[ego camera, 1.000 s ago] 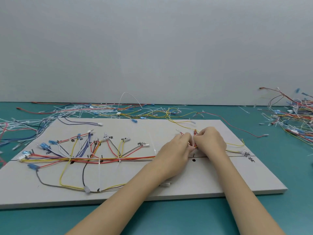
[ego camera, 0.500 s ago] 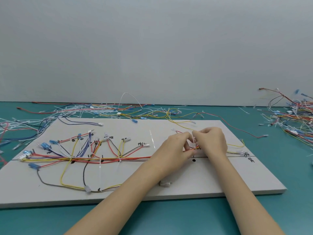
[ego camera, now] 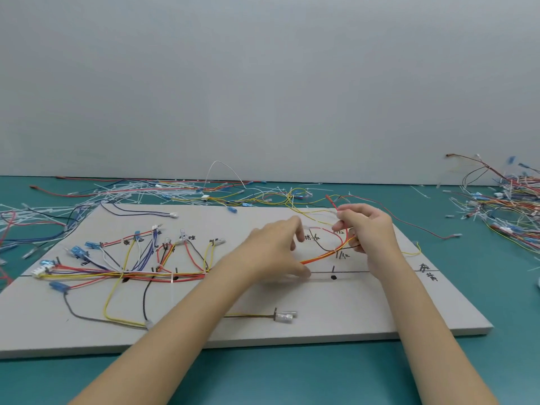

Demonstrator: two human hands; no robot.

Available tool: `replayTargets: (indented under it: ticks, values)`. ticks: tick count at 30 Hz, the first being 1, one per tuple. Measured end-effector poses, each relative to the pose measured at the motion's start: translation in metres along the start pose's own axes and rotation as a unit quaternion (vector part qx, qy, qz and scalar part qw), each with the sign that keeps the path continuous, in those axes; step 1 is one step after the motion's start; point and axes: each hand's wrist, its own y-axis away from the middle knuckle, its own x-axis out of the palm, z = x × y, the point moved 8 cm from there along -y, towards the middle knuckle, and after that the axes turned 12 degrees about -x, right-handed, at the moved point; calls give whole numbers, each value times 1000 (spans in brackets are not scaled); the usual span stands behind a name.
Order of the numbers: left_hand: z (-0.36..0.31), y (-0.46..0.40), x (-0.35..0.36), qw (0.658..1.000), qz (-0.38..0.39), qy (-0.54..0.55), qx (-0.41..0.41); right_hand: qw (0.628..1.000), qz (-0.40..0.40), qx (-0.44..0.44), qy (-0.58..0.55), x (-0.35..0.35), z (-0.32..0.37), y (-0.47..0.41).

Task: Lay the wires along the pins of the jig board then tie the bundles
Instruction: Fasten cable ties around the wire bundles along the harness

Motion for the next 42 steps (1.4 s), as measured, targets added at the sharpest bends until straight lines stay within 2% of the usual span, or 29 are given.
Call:
replayTargets:
  ticks: [5,7,10,13,16,21,23,26,28,30,33,35,37,39,42]
  values:
    - [28,2,-13,993,-18,-116,-20,997,71,-40,-8,14,8,2]
    - [38,4,-19,989,-59,-133,-26,996,58,-61,-10,18,11,4]
    - [48,9,-24,989,-94,-107,-30,996,17,-88,-17,21,15,6]
    - [62,14,-23,996,-52,-53,-51,995,13,-95,0,21,13,5]
    - [72,17,-24,997,-18,-26,-64,992,20,-109,58,22,10,4]
    - [70,24,-20,999,-30,-37,-18,973,51,-103,200,26,-4,4]
    - [65,29,-16,999,-39,-22,6,945,76,-92,305,28,-11,4]
    - [58,36,-14,995,-81,-41,35,895,54,-119,427,28,-4,5]
    - [54,40,-14,992,-105,-57,50,895,26,-155,417,27,7,7]
    - [53,43,-13,991,-109,-51,55,923,23,-198,330,30,17,12]
    - [51,45,-11,992,-111,-41,55,956,85,-229,163,47,30,24]
    - [51,45,-10,991,-117,-27,59,957,152,-218,115,64,29,32]
    - [51,47,-9,990,-122,-14,66,947,242,-170,123,82,19,41]
    - [50,47,-6,990,-124,-25,65,922,329,-126,164,95,5,51]
    - [49,47,-16,988,-141,28,64,903,374,-100,188,95,-1,54]
